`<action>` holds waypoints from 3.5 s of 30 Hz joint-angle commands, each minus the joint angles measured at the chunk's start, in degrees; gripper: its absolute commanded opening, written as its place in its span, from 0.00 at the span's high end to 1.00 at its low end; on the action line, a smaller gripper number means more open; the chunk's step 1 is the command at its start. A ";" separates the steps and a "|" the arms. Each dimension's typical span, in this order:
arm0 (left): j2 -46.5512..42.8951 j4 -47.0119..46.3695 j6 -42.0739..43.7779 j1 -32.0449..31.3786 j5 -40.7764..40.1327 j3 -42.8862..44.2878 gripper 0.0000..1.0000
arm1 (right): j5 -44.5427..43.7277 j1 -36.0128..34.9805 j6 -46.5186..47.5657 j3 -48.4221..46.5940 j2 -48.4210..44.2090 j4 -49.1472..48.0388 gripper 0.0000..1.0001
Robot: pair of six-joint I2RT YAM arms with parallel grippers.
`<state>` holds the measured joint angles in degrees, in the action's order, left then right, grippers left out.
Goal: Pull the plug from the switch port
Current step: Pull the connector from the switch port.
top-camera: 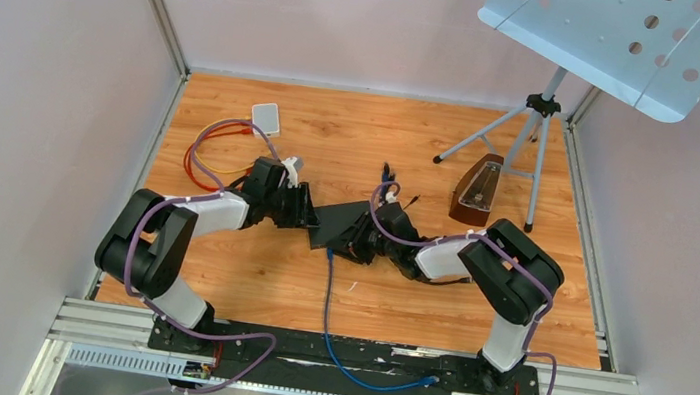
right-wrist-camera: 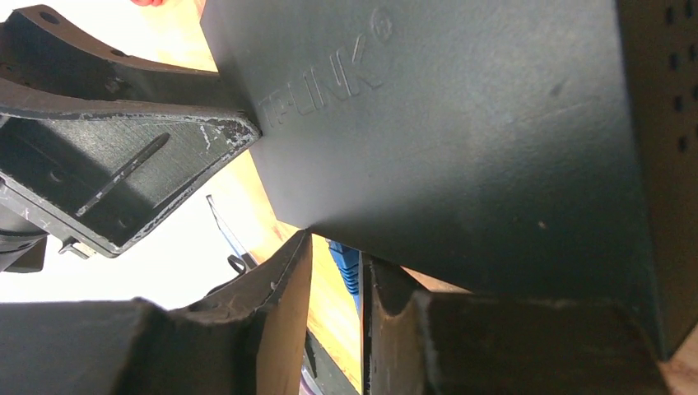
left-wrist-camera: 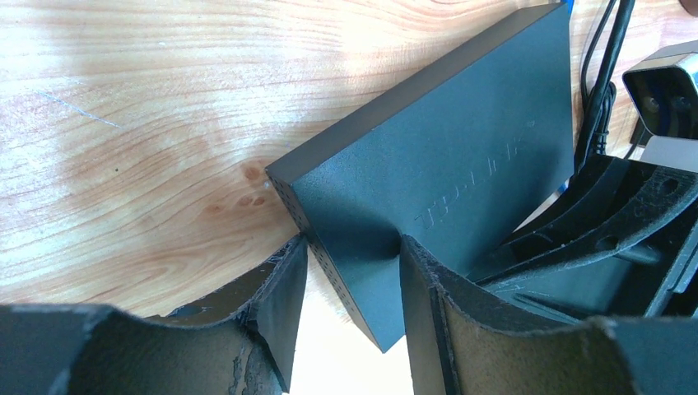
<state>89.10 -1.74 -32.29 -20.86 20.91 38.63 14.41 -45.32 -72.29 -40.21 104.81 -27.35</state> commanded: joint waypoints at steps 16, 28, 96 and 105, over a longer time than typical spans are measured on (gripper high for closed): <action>1.25 1.37 0.83 -0.32 0.56 -0.30 0.49 | -2.55 -0.37 3.27 3.29 0.96 -4.02 0.73; 1.43 1.47 1.09 -0.32 0.46 0.02 0.50 | -0.63 -0.12 1.83 4.08 2.72 -10.14 0.66; 0.05 0.00 0.31 -0.32 1.46 -1.06 0.53 | 3.56 1.77 16.87 -10.91 5.88 20.86 0.74; 0.04 0.16 0.39 -0.32 1.42 -0.88 0.53 | 1.72 4.54 4.43 -6.58 6.10 11.51 0.69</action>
<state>89.36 -3.44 -32.25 -20.23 20.69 38.63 20.62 -42.15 -62.92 -50.06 108.55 -14.26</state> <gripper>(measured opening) 0.469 0.311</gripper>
